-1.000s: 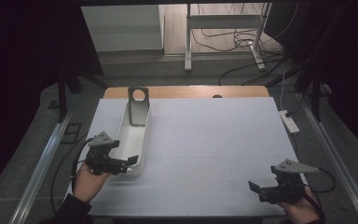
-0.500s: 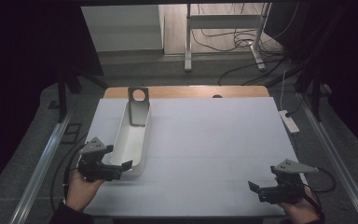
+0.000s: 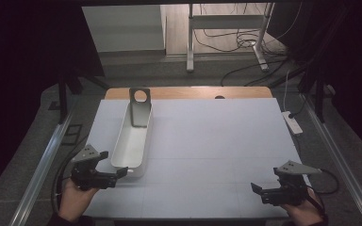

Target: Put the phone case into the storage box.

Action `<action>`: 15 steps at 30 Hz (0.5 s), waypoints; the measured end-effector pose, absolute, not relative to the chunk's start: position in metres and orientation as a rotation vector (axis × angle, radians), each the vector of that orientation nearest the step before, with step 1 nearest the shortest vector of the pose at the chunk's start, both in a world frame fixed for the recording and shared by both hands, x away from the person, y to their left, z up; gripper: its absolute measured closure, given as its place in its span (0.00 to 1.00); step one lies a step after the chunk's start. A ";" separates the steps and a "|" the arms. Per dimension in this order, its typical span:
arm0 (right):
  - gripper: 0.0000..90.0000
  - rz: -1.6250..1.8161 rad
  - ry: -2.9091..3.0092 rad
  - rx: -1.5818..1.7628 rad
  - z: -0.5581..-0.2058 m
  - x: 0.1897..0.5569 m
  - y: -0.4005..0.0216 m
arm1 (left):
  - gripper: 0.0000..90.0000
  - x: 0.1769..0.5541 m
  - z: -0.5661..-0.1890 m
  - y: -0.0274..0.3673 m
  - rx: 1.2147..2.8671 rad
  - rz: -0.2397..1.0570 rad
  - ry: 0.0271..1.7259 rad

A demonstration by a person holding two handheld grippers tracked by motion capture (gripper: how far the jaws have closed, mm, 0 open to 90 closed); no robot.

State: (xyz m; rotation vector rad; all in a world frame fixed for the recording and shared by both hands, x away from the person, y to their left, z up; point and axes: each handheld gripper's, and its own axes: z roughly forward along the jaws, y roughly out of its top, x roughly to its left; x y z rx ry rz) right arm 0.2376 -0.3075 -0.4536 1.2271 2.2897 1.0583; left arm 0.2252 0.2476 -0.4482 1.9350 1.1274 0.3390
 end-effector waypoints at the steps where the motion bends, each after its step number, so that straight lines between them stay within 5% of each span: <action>1: 0.00 1.058 2.290 1.227 -0.454 0.238 -0.307 | 0.04 0.224 -0.448 0.249 1.934 0.340 1.127; 15: 0.00 1.058 2.286 1.229 -0.454 0.237 -0.307 | 0.03 0.207 -0.451 0.259 1.931 0.362 1.140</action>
